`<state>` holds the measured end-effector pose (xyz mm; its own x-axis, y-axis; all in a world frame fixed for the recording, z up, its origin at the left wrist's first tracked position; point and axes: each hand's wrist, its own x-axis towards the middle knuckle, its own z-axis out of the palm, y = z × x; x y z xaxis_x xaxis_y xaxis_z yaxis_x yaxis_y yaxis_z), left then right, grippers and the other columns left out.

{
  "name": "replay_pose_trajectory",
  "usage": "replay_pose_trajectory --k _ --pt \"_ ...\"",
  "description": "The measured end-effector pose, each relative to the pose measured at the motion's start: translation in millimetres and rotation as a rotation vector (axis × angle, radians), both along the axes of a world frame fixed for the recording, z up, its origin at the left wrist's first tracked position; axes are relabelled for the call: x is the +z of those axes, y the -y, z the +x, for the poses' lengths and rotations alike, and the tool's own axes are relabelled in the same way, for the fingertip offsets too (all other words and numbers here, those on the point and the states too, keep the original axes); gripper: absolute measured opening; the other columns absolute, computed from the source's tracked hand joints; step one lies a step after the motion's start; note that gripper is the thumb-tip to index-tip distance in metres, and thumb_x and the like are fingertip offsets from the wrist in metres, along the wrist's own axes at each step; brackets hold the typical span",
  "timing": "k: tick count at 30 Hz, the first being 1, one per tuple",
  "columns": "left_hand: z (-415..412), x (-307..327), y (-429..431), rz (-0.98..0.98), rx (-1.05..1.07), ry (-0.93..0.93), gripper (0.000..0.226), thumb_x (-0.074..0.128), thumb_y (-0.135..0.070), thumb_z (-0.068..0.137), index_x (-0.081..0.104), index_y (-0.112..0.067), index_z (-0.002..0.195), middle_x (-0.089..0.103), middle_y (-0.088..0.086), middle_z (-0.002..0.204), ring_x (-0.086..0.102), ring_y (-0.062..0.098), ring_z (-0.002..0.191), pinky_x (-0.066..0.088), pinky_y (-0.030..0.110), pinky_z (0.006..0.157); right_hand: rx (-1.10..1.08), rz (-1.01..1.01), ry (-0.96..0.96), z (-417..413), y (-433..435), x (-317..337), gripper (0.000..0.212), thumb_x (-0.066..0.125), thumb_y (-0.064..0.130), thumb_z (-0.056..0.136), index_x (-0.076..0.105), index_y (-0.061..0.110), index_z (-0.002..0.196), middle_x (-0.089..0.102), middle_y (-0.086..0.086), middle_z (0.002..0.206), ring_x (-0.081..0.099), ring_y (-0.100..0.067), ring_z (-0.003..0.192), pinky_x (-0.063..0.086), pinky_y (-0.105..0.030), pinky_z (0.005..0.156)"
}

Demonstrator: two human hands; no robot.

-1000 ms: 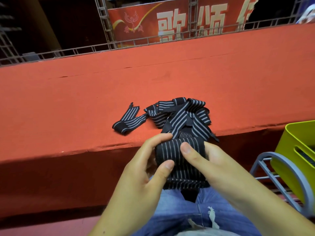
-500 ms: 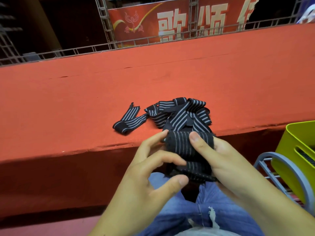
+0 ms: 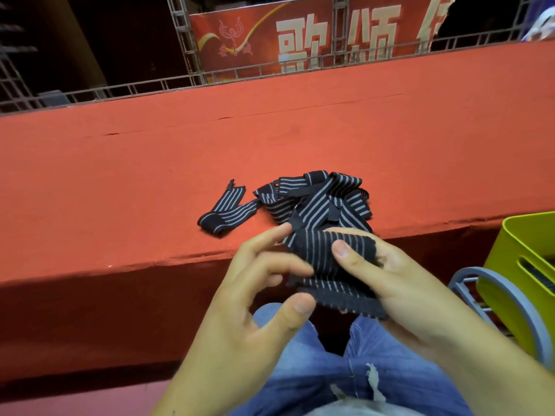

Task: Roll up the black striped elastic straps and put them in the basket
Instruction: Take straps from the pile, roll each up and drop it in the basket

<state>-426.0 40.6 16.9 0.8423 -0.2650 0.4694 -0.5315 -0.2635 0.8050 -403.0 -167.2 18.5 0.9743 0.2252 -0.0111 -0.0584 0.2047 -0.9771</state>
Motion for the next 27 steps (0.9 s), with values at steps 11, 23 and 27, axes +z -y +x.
replay_pose_trajectory --k 11,23,27 --pt "4.6 5.3 4.0 -0.138 0.019 -0.195 0.039 0.072 -0.023 0.087 0.066 -0.049 0.116 0.075 -0.009 0.115 0.072 0.011 0.106 0.054 0.018 0.086 0.111 -0.113 0.142 -3.1 0.3 3.3 0.023 0.077 0.035 0.094 0.075 0.031 0.117 0.076 -0.008 0.116 0.074 -0.027 0.111 0.061 -0.048 0.096" --pt "2.2 3.6 3.6 -0.178 0.004 -0.187 0.041 0.077 -0.008 0.089 0.067 -0.038 0.115 0.074 -0.005 0.111 0.072 0.016 0.099 0.056 0.026 0.087 0.100 -0.032 0.018 -1.8 -0.7 2.2 0.039 0.067 0.044 0.093 0.076 0.016 0.118 0.075 -0.017 0.119 0.071 -0.035 0.118 0.053 -0.059 0.107" --pt "0.2 5.5 2.0 -0.182 -0.060 -0.232 0.044 0.073 -0.019 0.086 0.062 -0.042 0.122 0.070 -0.007 0.124 0.070 0.018 0.112 0.056 0.026 0.092 0.058 -0.064 0.048 -2.4 0.3 2.5 0.028 0.072 0.031 0.098 0.075 0.015 0.120 0.077 -0.015 0.116 0.073 -0.031 0.113 0.056 -0.049 0.102"
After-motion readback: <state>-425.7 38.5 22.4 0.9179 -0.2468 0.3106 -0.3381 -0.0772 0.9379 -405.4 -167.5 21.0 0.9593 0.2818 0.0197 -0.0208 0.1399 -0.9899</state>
